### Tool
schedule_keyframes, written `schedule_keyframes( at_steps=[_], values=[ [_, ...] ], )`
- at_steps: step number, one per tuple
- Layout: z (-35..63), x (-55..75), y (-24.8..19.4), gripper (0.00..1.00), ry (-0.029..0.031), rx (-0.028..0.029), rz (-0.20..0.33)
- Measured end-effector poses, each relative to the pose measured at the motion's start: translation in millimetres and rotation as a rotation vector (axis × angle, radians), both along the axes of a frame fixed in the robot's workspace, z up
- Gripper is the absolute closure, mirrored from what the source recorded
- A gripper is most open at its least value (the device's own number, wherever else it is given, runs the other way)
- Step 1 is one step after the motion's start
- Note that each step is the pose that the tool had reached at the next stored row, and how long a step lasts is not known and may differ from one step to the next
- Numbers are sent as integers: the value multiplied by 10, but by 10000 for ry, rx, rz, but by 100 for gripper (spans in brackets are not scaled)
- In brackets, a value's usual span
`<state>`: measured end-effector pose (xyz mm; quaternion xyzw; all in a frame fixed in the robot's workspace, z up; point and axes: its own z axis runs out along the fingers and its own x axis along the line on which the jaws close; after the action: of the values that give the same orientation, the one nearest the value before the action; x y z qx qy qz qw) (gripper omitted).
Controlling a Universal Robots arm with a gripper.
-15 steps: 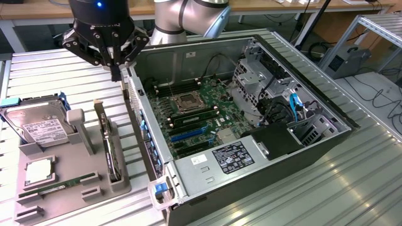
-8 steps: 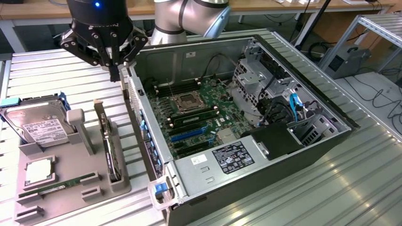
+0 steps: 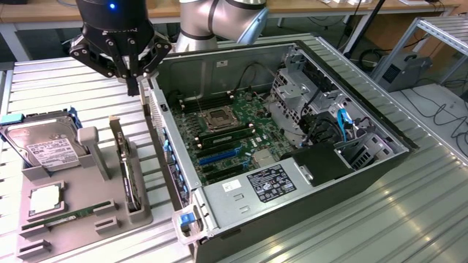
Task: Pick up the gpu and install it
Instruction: 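Reach for the gpu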
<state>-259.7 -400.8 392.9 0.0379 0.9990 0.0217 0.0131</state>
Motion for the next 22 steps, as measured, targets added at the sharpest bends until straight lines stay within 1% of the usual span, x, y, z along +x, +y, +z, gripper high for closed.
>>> schedule_keyframes(
  at_steps=[22],
  values=[
    [-5, -54, -3, 89, 0, 0, 0]
  ],
)
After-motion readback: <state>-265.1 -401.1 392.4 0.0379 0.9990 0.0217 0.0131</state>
